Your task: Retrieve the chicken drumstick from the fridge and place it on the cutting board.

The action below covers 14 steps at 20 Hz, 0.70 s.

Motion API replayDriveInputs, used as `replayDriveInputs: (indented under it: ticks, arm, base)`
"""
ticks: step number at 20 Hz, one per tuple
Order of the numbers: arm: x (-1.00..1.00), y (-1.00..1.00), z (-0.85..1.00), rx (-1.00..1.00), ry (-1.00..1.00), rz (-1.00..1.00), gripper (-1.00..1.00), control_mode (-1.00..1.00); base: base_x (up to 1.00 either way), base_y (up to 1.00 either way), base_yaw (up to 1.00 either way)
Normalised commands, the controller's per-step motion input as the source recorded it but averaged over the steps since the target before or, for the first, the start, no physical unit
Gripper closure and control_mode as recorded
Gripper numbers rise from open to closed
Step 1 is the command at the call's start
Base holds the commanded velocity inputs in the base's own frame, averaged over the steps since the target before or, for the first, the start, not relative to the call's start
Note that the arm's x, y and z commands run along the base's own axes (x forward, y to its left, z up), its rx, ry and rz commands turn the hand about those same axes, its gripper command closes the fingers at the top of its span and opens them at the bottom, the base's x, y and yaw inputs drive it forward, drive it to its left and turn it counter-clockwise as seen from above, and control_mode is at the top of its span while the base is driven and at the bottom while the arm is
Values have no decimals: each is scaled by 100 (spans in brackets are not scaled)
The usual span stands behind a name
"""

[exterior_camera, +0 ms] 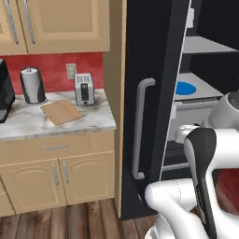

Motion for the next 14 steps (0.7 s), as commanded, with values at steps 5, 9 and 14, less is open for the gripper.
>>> replayDriveInputs:
  ticks: [5,9,14]
  arm:
    - [0,0,0,0,0,0,100,100]
    - [0,0,0,0,0,0,100,100]
    - [0,0,0,0,0,0,100,100]
  base:
    - [-57,13,-4]
    - [-56,4,-5]
    - [-39,22,-4]
